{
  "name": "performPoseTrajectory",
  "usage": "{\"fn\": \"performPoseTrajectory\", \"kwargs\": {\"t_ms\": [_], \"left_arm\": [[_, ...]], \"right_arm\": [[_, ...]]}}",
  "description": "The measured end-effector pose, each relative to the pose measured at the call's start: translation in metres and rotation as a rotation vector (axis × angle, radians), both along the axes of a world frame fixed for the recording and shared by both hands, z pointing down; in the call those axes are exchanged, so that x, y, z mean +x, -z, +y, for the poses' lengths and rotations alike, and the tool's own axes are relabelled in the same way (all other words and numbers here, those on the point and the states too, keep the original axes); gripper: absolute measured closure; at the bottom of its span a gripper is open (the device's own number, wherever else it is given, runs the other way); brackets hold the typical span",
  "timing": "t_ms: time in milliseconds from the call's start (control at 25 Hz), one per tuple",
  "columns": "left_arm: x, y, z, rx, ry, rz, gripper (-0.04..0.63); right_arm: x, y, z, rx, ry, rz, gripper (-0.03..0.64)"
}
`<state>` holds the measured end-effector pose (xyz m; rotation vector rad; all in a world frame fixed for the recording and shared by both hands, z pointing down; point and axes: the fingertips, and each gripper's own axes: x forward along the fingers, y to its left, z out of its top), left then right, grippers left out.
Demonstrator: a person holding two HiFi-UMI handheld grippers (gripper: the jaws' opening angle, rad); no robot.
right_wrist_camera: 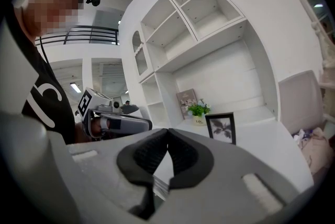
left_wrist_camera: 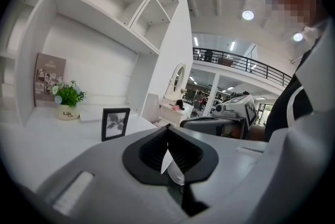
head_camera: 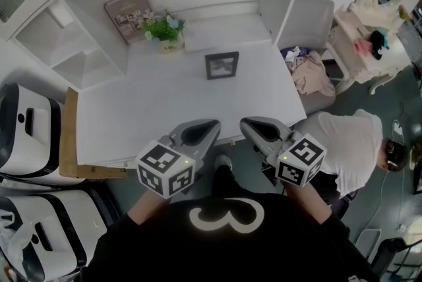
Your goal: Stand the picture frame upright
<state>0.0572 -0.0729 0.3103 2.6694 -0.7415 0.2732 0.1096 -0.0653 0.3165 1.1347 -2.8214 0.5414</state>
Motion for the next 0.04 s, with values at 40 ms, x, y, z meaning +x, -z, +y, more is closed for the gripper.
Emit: {"fn": "performPoseTrajectory", "kwargs": {"t_ms": [40], "left_arm": [[0.0004, 0.0009, 0.0005, 0.001, -0.001, -0.001, 0.586]], "right_arm": [[0.0005, 0.0005, 0.0005, 0.001, -0.001, 0.001, 0.614]]}}
